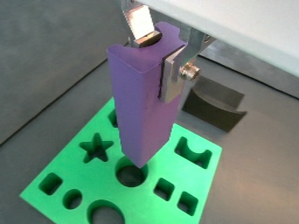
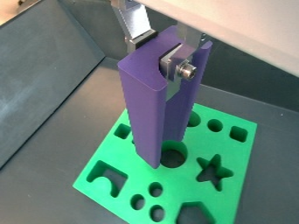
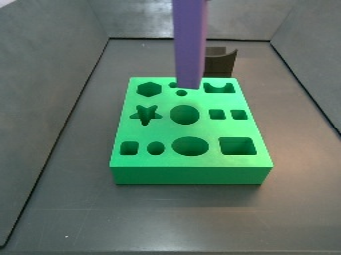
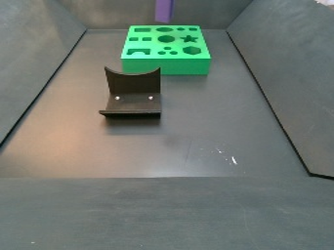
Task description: Insert the arch object.
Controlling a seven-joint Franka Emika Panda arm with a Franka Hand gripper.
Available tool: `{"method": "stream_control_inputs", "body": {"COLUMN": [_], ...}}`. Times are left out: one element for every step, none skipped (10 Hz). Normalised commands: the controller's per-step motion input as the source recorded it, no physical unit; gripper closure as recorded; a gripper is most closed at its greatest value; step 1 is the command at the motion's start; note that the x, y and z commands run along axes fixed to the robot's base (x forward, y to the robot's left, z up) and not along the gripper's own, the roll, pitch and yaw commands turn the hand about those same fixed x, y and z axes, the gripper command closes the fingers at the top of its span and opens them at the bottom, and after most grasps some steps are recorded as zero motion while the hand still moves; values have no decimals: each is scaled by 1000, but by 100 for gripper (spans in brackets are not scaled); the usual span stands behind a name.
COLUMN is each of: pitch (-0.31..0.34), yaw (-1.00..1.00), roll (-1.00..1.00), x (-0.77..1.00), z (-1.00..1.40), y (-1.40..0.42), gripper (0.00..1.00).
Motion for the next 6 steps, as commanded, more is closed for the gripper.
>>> {"method": "stream_control_inputs", "body": {"pitch": [53, 63, 31, 11, 0, 6], "yaw": [-597, -683, -723, -777, -871, -903], "roll": [26, 19, 0, 0, 0, 9], "x": [460, 334, 334, 306, 186, 123], "z": [0, 0, 0, 29, 0, 0], "y": [354, 309, 289, 251, 171, 137], "gripper": [100, 100, 100, 100, 100, 100]}}
